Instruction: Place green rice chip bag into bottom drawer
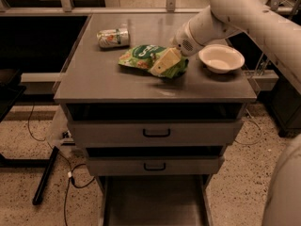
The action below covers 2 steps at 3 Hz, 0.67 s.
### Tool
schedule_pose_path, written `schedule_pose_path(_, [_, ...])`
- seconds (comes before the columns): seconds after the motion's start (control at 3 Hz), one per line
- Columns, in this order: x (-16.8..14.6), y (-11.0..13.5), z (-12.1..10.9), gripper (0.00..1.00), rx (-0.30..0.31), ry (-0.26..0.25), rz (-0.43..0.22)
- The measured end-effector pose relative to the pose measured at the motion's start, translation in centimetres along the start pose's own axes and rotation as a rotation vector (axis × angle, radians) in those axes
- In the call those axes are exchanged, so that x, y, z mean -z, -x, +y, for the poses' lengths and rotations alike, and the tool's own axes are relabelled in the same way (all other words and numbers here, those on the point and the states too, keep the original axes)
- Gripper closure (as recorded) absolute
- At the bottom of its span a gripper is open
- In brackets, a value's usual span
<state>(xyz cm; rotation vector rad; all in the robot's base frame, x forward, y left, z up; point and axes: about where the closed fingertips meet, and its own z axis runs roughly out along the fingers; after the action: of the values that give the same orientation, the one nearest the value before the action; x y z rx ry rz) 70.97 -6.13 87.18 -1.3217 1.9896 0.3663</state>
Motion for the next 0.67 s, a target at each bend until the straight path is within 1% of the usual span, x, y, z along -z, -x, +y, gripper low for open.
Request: schedule_pose_path(0.67, [0.00, 0.00, 0.00, 0.64, 0.000, 0.000, 0.000])
